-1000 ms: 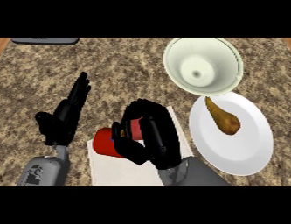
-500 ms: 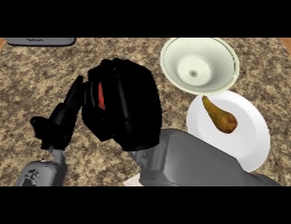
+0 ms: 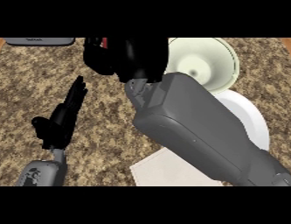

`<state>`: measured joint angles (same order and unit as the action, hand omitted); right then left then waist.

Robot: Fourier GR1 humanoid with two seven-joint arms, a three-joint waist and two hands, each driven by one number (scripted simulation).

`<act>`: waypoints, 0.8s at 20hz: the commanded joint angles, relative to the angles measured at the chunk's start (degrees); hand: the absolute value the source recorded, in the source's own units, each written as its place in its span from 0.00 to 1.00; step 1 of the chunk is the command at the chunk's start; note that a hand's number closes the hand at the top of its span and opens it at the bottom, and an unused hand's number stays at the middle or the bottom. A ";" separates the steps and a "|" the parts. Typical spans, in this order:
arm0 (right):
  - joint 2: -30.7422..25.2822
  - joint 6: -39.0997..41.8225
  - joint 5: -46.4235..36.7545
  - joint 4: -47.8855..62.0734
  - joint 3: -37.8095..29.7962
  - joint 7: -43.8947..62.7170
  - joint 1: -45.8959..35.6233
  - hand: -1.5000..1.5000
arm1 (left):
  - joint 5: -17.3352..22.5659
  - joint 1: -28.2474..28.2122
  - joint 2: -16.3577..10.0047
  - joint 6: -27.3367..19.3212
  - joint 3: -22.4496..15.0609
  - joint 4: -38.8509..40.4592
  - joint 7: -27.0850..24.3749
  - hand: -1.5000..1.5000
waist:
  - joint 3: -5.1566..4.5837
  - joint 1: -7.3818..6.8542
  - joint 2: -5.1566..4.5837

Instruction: Pick the bell pepper from the plate and place it in the bowl

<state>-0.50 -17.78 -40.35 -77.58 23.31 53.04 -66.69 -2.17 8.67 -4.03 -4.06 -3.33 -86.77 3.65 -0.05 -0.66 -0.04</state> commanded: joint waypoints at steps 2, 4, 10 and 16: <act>0.47 0.94 -0.83 7.96 -3.81 -0.71 -3.30 1.00 | 0.64 -1.27 0.02 0.78 -0.08 -1.44 1.73 0.50 | 0.02 -0.07 0.02; -2.71 3.73 -2.40 12.94 -4.61 -2.82 -4.77 1.00 | 1.55 -1.23 -1.42 2.26 1.23 -0.66 -1.04 0.50 | -0.02 -0.30 -0.14; -10.06 5.85 -3.56 19.62 -5.92 -12.24 -0.44 1.00 | 0.27 1.48 -0.74 0.63 0.91 -1.45 1.90 0.50 | 0.04 -0.08 -0.24; -10.36 -0.97 -6.02 29.12 -9.14 -18.39 2.59 1.00 | 0.69 4.19 -0.85 1.32 2.20 2.61 1.47 0.50 | 0.03 0.18 -0.38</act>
<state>-9.96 -15.36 -45.25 -53.18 15.73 38.77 -66.75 -2.55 9.38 -3.87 -3.92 -3.19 -87.96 5.22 -0.02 -0.82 -0.27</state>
